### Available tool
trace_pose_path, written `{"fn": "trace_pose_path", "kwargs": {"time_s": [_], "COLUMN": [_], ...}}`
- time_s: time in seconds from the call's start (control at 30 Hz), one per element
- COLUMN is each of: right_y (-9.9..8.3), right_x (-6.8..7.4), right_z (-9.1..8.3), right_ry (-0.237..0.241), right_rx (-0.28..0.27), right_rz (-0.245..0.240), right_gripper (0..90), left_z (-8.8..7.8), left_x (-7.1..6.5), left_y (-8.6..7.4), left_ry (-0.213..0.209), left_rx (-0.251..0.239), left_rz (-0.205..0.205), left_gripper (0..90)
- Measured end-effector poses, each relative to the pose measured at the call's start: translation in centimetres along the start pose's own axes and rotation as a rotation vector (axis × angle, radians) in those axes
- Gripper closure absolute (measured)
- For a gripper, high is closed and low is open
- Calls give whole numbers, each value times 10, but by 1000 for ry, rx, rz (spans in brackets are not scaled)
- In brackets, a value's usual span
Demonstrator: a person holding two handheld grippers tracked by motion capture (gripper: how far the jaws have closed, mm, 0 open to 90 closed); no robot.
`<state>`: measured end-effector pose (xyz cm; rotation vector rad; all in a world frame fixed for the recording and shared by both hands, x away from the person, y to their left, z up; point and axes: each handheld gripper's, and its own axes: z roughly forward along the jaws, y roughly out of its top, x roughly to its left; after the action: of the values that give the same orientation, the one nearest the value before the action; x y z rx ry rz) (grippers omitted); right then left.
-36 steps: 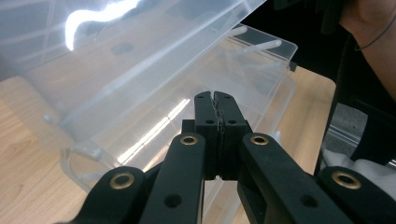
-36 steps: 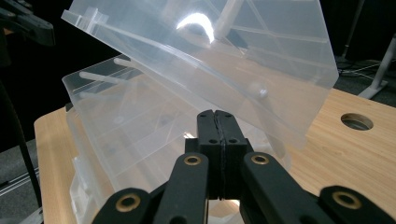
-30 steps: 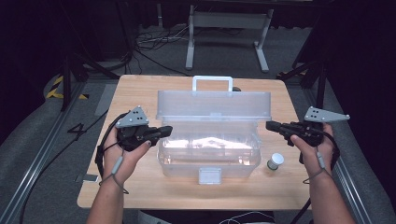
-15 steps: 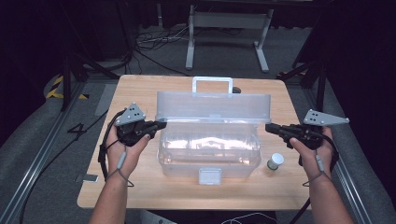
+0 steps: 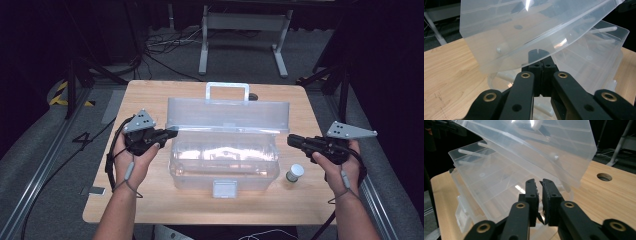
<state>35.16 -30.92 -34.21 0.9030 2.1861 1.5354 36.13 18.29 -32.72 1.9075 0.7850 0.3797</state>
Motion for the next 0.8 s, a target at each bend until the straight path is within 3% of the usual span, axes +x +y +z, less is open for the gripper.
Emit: {"fn": "trace_pose_path", "kwargs": {"time_s": [0.13,0.27,0.43,0.5,0.63,0.7,0.8], "right_y": [-2,-3,0,2,5,7,10], "right_x": [4,7,9,8,10,12,15], "right_z": [0,3,8,12,19,22,26], "right_ry": [-49,-53,-91,-86,-150,-152,-192], "right_rx": [-15,6,-4,-1,-6,-9,-13], "right_rz": [4,6,-39,-67,-118,-116,-91], "right_gripper": [650,592,590,595,574,554,520], "left_z": [0,1,1,1,1,1,1], "left_x": [1,3,3,4,5,5,6], "left_y": [2,3,4,4,4,4,5], "left_ry": [-5,-11,-15,-16,-25,-31,-34], "left_rx": [3,-2,6,7,5,3,5], "left_rz": [1,-1,3,1,-2,-7,-7], "left_gripper": [899,899,899,898,899,899,899]}}
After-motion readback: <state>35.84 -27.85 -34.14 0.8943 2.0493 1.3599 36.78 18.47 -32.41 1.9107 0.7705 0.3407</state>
